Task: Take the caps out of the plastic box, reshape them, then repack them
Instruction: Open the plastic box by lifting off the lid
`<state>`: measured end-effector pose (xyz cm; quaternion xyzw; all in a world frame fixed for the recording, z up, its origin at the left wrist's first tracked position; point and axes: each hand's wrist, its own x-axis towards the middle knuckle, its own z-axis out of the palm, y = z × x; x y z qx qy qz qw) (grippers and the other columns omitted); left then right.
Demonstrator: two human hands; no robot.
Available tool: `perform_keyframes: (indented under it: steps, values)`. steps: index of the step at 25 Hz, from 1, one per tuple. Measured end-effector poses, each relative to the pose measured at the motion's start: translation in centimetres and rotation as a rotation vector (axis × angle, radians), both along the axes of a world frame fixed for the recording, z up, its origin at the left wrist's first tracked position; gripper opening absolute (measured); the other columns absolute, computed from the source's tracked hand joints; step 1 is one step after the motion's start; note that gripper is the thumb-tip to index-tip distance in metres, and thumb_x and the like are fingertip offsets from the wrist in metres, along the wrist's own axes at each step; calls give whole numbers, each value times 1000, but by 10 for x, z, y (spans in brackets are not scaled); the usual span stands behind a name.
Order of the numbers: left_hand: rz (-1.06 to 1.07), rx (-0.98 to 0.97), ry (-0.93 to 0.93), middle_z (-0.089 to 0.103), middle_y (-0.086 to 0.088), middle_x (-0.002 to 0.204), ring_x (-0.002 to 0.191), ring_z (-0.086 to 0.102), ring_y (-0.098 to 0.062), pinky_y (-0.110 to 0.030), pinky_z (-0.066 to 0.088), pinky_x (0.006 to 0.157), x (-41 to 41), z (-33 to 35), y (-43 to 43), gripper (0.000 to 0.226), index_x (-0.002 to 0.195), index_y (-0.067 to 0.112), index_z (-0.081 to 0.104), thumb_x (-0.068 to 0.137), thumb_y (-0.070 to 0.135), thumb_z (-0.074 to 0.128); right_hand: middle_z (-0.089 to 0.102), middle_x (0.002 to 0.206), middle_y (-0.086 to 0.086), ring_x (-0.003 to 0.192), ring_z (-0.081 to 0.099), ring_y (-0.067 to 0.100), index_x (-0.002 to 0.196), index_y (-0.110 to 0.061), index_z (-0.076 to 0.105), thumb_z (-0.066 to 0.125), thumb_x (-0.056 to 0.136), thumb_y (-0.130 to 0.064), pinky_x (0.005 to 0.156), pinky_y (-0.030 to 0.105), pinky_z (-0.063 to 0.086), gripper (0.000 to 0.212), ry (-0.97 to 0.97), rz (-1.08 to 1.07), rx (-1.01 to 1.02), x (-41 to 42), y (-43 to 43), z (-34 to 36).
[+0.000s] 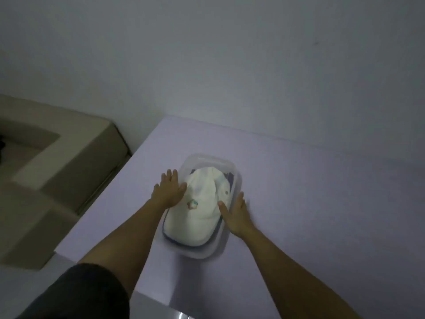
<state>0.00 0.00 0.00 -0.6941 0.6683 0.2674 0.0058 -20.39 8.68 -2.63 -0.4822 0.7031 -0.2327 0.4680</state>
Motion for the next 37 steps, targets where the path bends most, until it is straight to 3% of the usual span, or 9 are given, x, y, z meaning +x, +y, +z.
perform_keyframes:
  steps: [4,7,11,17,23,27,29,32,37]
  values:
    - [150,54,171,18,-17,155,140,25,-37,-48,22,114,16,-26,7,77,149,11,1,94,54,32,27,153,8,136,35,26,149,-14,-5,59,85,-48,113,40,31,96,-240,-124,9,24,3,-20]
    - [182,-35,209,48,-21,136,120,49,-38,-45,38,98,14,-32,9,64,140,7,27,94,50,38,40,146,8,128,45,27,149,-11,3,54,91,-38,107,36,38,82,-217,-142,3,29,3,-27]
    - [148,-114,230,60,-20,117,102,59,-37,-40,46,85,-13,-24,20,51,126,5,42,95,45,38,42,145,5,127,46,27,147,-19,13,48,94,-39,107,41,38,68,-188,-169,-46,-4,14,-26]
    - [-2,-213,341,64,-14,111,97,62,-33,-38,48,82,-114,-21,58,49,126,7,45,95,45,39,52,133,1,117,52,24,140,-25,28,45,97,-34,91,26,37,48,-82,-337,-136,-94,72,-7]
    - [-35,-160,393,65,-13,108,93,64,-33,-43,53,81,-181,-39,104,50,124,10,44,94,49,37,48,139,-1,122,49,25,145,-28,22,43,95,-44,105,38,37,56,26,-403,-83,-160,130,-17]
    - [-9,-163,363,64,-15,110,95,63,-34,-41,50,80,-194,-38,117,49,124,9,43,95,47,37,45,144,2,128,46,26,146,-28,21,44,92,-52,109,43,36,63,3,-393,-69,-170,138,-23]
    - [-19,-126,368,62,-16,117,102,61,-35,-42,48,85,-193,-33,117,51,128,8,41,95,46,38,46,142,2,127,46,25,146,-27,23,45,93,-49,108,39,36,62,-14,-395,-61,-171,137,-22]
    - [-36,-12,428,53,-17,131,115,54,-36,-42,44,93,-183,-29,120,57,135,5,36,94,44,44,44,145,4,129,45,27,146,-28,20,44,87,-59,108,45,37,71,-4,-377,-33,-173,132,-23]
    - [175,159,275,55,-17,120,107,55,-33,-39,48,87,-156,-38,150,71,121,0,44,80,55,60,48,140,10,124,48,32,146,-21,23,43,97,-39,102,36,37,56,31,-373,-64,-168,127,-21]
